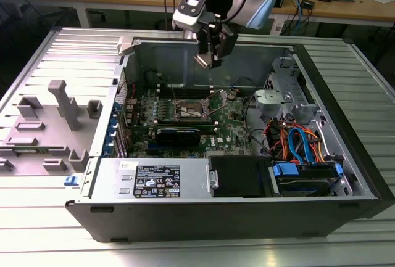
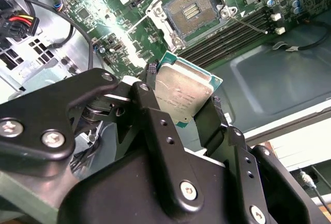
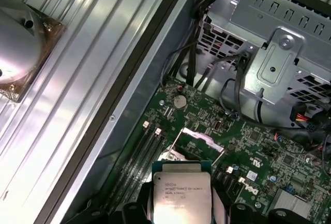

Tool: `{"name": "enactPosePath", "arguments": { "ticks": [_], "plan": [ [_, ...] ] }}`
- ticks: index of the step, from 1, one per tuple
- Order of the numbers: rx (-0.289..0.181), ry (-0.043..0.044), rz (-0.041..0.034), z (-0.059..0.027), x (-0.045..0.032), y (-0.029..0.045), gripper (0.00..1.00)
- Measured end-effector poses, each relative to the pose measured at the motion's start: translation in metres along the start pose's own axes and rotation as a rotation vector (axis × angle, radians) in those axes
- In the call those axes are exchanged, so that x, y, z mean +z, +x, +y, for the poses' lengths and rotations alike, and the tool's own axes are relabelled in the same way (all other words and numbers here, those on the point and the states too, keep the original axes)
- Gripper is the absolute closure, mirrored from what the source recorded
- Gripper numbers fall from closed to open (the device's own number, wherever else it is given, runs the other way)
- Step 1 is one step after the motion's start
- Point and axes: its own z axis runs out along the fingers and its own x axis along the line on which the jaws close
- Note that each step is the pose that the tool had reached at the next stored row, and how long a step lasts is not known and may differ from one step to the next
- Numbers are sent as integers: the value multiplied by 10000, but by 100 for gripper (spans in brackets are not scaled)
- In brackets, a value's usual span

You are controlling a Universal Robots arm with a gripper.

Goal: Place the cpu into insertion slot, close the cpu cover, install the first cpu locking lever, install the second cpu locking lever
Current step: 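Place the cpu into insertion slot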

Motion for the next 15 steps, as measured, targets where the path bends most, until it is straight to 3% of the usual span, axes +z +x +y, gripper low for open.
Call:
{"name": "enactPosePath", "arguments": {
  "ticks": [15],
  "plan": [
    [766,-13,-63,-12,15,-4,45]
  ]
}}
